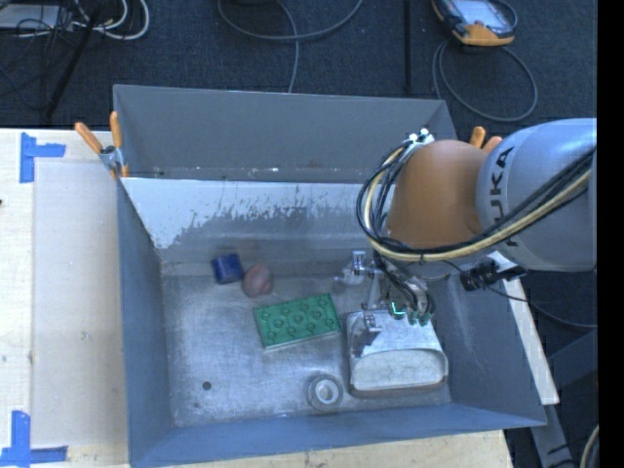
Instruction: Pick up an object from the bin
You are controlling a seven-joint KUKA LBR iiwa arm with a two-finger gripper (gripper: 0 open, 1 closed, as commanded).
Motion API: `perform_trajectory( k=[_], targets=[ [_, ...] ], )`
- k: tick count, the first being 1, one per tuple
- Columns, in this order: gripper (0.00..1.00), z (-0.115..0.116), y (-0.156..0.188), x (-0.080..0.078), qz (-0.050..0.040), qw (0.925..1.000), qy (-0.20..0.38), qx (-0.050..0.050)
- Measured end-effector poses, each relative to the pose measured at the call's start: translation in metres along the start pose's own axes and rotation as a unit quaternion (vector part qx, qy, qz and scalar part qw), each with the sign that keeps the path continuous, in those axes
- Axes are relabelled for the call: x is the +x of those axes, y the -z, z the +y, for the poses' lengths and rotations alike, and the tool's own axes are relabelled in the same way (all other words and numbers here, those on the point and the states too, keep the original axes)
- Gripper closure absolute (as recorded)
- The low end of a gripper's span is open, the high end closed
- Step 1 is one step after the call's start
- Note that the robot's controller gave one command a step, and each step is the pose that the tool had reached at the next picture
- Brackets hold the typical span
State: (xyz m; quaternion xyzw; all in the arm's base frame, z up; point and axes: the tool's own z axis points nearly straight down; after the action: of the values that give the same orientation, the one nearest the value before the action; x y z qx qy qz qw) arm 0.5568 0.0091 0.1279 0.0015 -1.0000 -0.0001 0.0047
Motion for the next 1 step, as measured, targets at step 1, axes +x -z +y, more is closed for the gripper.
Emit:
perform_trajectory(
  k=[1],
  targets=[
    [0.00, 0.0182, -0.0535, -0.0111, -0.0118, 0.9974, -0.072, -0.001]
  ],
)
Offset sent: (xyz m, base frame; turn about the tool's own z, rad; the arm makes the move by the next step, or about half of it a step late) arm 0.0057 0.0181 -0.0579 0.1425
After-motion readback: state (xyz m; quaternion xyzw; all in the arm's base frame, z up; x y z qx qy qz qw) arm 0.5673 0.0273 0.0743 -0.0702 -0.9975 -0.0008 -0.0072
